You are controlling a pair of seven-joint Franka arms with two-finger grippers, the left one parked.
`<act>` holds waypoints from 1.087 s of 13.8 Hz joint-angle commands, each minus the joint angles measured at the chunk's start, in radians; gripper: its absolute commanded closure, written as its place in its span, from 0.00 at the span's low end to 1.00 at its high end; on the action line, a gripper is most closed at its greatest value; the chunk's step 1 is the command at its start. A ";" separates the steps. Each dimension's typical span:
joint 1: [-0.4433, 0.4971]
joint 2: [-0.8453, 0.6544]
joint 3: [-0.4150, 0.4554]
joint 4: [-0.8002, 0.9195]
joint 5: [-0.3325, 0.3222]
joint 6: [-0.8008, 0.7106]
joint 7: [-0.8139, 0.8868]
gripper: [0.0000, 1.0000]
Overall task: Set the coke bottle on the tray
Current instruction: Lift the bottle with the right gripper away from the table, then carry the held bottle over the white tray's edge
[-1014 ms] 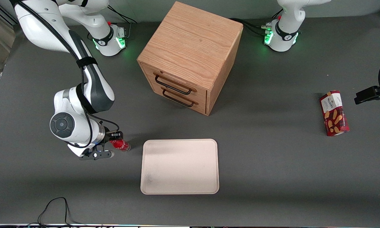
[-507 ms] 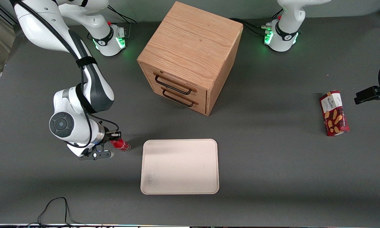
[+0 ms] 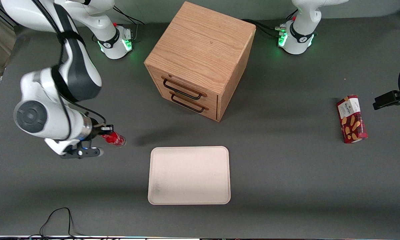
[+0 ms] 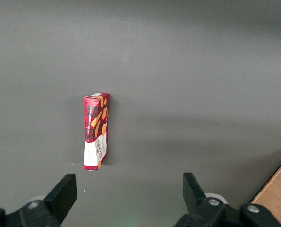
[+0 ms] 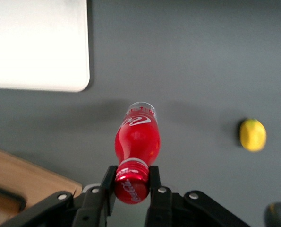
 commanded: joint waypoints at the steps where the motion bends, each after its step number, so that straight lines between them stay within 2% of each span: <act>1: 0.001 0.013 -0.004 0.177 0.002 -0.186 0.020 1.00; 3: 0.001 0.022 -0.006 0.250 0.001 -0.264 0.020 1.00; 5: 0.001 0.033 -0.006 0.264 0.001 -0.263 0.025 1.00; 9: 0.000 0.207 0.005 0.454 0.033 -0.236 0.133 1.00; 15: 0.010 0.385 0.069 0.469 0.037 0.118 0.374 1.00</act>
